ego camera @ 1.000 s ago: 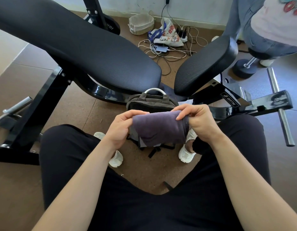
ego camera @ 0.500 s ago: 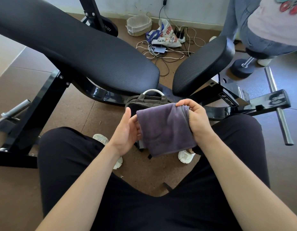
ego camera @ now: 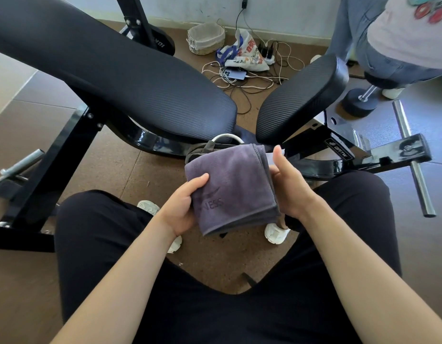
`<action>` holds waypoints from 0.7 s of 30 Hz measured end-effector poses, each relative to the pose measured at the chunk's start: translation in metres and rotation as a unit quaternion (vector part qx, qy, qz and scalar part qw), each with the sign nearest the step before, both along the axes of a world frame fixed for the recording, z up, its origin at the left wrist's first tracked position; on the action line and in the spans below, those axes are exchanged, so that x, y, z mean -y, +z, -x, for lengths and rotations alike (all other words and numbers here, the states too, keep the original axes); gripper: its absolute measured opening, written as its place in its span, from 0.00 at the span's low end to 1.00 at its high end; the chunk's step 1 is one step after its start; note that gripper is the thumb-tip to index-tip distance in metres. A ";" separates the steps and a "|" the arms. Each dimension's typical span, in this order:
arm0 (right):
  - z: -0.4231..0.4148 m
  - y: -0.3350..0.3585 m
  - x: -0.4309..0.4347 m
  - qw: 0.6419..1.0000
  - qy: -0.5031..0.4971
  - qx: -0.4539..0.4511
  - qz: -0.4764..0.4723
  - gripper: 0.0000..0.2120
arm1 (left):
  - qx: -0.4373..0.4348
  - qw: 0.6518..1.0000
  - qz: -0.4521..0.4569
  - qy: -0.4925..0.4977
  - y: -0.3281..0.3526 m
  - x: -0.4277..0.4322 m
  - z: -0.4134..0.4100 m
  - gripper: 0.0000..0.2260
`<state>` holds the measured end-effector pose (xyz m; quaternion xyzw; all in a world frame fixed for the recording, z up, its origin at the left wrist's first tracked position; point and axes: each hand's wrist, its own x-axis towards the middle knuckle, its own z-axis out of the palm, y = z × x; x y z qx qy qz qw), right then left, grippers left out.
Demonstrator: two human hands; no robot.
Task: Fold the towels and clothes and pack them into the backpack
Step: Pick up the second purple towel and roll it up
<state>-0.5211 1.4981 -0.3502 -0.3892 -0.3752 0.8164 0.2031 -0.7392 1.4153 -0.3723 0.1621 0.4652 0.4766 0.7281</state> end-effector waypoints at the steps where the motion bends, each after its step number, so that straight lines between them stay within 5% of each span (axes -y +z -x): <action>1: -0.001 -0.002 0.001 1.000 0.013 -0.008 -0.013 0.36 | -0.010 1.000 0.002 -0.006 0.002 0.000 -0.001 0.16; 5: -0.001 -0.011 0.001 0.992 0.042 0.027 -0.114 0.18 | -0.092 0.996 -0.005 -0.015 -0.004 -0.003 -0.002 0.16; 13: -0.003 -0.018 -0.003 0.979 -0.074 0.055 -0.184 0.15 | -0.104 0.986 -0.118 -0.048 -0.010 0.001 0.014 0.28; 17: -0.003 -0.010 -0.001 0.979 -0.024 -0.034 -0.199 0.19 | -0.056 0.990 -0.128 -0.009 -0.009 0.000 0.018 0.20; 19: -0.003 -0.007 -0.001 0.982 -0.003 -0.067 -0.178 0.22 | -0.045 0.987 -0.154 -0.020 -0.010 0.001 0.022 0.04; 21: -0.005 -0.005 -0.001 0.982 0.033 -0.088 -0.163 0.20 | -0.054 0.981 -0.181 -0.036 -0.013 0.001 0.024 0.11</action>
